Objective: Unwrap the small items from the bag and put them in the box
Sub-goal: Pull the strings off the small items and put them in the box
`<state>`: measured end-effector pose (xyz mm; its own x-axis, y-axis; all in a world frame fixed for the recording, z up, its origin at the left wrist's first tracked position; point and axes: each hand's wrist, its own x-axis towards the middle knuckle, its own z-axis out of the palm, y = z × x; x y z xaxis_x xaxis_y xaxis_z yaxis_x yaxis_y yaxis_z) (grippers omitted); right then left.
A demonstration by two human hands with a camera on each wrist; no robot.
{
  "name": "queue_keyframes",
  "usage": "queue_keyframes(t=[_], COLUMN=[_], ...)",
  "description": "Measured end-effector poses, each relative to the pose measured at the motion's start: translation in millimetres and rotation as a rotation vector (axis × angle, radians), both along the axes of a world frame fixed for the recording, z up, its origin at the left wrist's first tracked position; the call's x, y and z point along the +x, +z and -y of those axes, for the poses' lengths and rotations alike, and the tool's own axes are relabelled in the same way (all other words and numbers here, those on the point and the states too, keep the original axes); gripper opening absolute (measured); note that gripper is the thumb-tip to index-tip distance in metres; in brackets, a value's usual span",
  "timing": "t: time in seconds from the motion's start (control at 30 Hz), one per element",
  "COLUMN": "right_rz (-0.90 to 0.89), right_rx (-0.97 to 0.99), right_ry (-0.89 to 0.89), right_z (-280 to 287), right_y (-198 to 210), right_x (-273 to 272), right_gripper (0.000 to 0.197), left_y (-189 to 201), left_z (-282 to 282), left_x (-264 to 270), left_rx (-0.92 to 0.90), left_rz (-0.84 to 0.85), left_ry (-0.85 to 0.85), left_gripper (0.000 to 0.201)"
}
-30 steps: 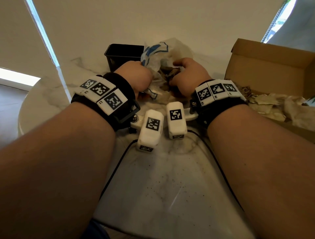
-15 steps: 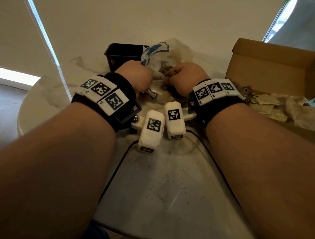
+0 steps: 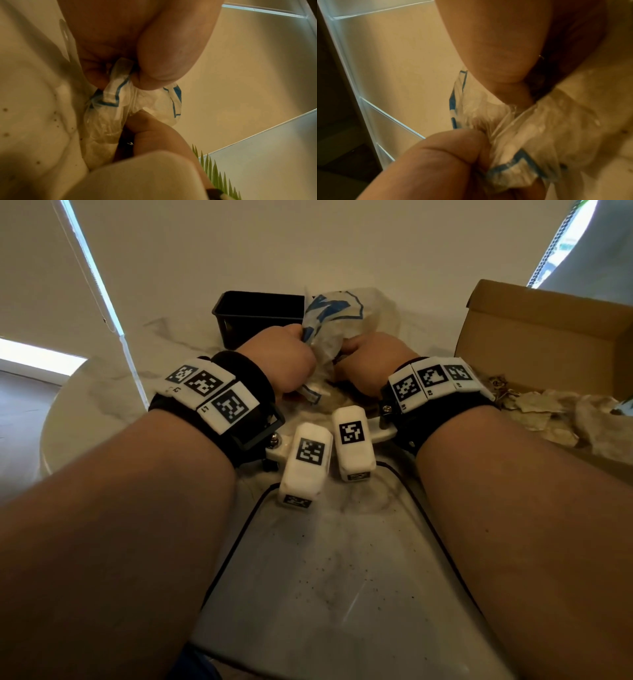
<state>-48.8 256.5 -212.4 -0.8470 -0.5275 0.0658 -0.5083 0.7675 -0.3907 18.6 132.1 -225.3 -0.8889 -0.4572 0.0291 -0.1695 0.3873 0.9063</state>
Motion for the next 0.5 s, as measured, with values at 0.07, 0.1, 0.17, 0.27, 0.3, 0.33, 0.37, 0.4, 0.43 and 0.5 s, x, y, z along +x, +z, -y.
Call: queue_keyframes(t=[0.07, 0.1, 0.17, 0.27, 0.3, 0.33, 0.37, 0.4, 0.43, 0.5], right_rz=[-0.013, -0.02, -0.031, 0.014, 0.035, 0.051, 0.073, 0.102, 0.127, 0.187], right_rx=[0.049, 0.047, -0.026, -0.168, -0.218, -0.28, -0.355, -0.445, -0.528, -0.662], right_ry=[-0.035, -0.064, -0.101, -0.148, -0.161, -0.17, -0.18, -0.189, -0.198, -0.191], right_z=[3, 4, 3, -2, -4, -4, -5, -5, -6, -9], right_y=[-2, -4, -8, -10, -11, -13, -13, -15, -15, -13], right_x=[-2, -5, -10, -13, -14, -14, -12, -12, -11, -9], right_gripper=[0.032, 0.031, 0.03, 0.023, 0.022, 0.021, 0.02, 0.019, 0.018, 0.007], left_y=[0, 2, 6, 4, 0, -2, -3, -4, -5, -6], left_z=[1, 1, -3, 1, 2, 4, 5, 8, 10, 15], left_x=[0, 2, 7, 3, 2, -2, -3, -4, -6, -9], left_rx=[-0.011, -0.068, -0.275, 0.023, 0.117, 0.162, 0.168, 0.151, 0.147, 0.169], left_rz=[0.018, 0.009, 0.089, -0.012, -0.033, -0.037, -0.021, -0.004, -0.011, -0.022], left_ry=[-0.033, -0.012, -0.06, -0.047, 0.026, 0.049, 0.037, 0.025, 0.039, 0.079], left_gripper=[0.045, 0.042, 0.033, 0.009, 0.011, 0.015, 0.019, 0.021, 0.022, 0.021])
